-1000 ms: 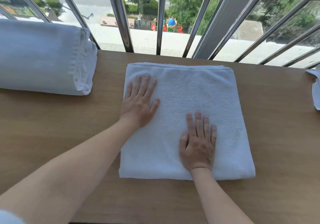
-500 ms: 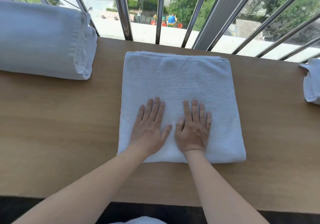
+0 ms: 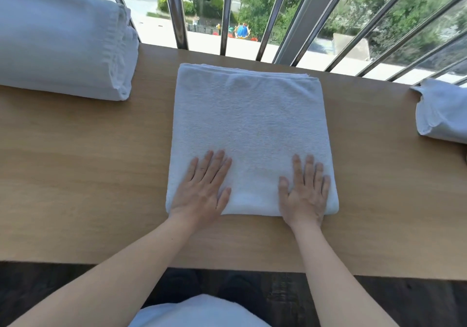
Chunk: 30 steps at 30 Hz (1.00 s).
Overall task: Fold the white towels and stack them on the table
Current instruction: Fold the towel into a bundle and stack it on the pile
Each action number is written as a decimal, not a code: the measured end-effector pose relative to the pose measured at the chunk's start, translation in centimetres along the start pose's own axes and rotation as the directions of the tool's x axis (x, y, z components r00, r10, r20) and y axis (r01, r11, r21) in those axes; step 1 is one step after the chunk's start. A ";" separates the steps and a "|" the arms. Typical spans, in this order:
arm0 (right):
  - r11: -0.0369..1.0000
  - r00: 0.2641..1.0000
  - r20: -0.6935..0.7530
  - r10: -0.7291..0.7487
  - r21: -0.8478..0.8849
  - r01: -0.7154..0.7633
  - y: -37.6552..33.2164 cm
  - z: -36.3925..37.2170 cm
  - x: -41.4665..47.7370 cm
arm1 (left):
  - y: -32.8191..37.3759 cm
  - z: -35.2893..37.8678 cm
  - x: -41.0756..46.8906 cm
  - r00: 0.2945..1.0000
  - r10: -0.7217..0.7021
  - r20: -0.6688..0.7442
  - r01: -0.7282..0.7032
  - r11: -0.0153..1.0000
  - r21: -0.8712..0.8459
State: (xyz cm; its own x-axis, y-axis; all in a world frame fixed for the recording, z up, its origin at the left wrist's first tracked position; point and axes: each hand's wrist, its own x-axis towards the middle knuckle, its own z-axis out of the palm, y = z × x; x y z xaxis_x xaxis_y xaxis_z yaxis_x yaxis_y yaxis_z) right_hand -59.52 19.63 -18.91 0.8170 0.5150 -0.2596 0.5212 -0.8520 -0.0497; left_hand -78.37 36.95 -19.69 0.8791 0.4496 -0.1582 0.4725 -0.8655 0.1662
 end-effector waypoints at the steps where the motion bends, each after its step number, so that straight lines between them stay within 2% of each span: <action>1: 0.999 0.999 -0.002 0.046 0.010 -0.046 -0.4 0.0 -0.1 | 0.2 0.0 0.0 1.000 -0.014 0.006 0.013 1.000 0.004; 3: 0.998 0.998 0.002 0.055 0.031 -0.055 -2.6 0.2 -0.9 | 1.0 0.1 0.0 0.999 -0.032 0.018 0.032 0.999 0.006; 5: 0.990 0.990 -0.006 -0.138 0.033 0.138 -4.9 1.0 -2.5 | 1.4 0.4 -0.2 0.999 0.032 0.015 -0.032 0.999 0.017; 7: 0.941 0.941 -0.008 -0.337 0.028 0.337 -5.2 1.6 -3.4 | 0.8 0.4 -0.4 0.988 0.154 0.023 -0.155 0.987 0.053; 9: 0.915 0.915 0.003 -0.404 0.004 0.404 -3.6 1.4 -3.0 | -0.5 0.3 -0.9 0.973 0.228 0.025 -0.229 0.970 0.081; 11: 0.931 0.932 0.009 -0.363 -0.034 0.363 -1.2 1.3 -2.6 | -1.7 0.3 -1.8 0.972 0.233 0.016 -0.233 0.967 0.100; 15: 0.981 0.982 0.030 -0.187 -0.053 0.189 1.9 0.9 -2.6 | -3.2 0.4 -3.9 0.981 0.185 -0.055 -0.179 0.978 0.109; 20: 0.965 0.963 0.049 -0.263 0.032 0.262 2.0 0.3 -3.5 | -4.1 0.1 -5.0 0.978 0.194 -0.074 -0.188 0.979 0.079; 24: 0.948 0.945 0.117 -0.306 -0.057 0.314 1.8 0.1 -4.4 | -4.5 -0.6 -5.2 0.958 0.235 -0.164 -0.230 0.972 0.045; 30: 0.956 0.963 0.114 -0.245 -0.138 0.260 -0.1 -1.1 -5.7 | -5.0 -2.6 -3.6 0.907 0.310 -0.285 -0.328 0.944 -0.019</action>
State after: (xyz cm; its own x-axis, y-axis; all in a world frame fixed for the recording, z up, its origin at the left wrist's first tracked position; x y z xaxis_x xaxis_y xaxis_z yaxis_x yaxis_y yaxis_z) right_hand -64.00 16.91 -16.34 0.6306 0.6938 -0.3478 0.7444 -0.6674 0.0184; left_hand -83.76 40.26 -17.42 0.9616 0.2027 0.1850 0.1587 -0.9607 0.2277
